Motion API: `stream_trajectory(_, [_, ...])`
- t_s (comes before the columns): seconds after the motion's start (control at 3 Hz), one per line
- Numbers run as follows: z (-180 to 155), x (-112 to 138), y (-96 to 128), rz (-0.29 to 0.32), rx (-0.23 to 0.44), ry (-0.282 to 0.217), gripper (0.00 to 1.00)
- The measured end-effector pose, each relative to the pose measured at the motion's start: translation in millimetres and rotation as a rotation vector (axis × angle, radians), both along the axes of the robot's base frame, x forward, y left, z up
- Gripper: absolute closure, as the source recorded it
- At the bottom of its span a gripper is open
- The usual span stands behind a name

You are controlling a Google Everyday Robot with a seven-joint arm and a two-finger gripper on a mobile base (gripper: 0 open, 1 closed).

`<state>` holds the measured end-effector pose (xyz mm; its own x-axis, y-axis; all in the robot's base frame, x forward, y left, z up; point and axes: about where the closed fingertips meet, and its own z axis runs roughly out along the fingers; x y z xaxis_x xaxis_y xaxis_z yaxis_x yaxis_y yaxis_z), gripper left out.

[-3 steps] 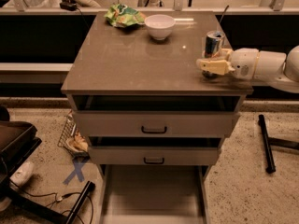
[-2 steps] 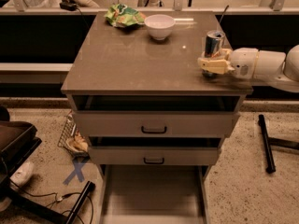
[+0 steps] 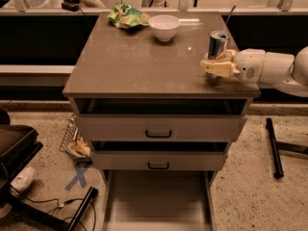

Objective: Place redbull can into bottom drawer

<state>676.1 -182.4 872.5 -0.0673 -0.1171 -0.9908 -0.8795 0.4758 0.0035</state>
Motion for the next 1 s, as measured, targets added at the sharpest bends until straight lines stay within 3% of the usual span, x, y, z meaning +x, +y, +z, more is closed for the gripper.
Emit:
stream_trajectory(0.33, [35.5,-33.9,9.3,-0.012,0.018,-0.064,1.00])
stream_trajectory(0.67, [48.2,-104.6,-4.6,-0.017,-0.001,-0.092,1.00])
stream_trajectory(1.0, [40.4,-199.4,-43.6,0.012,-0.062,0.003,1.00])
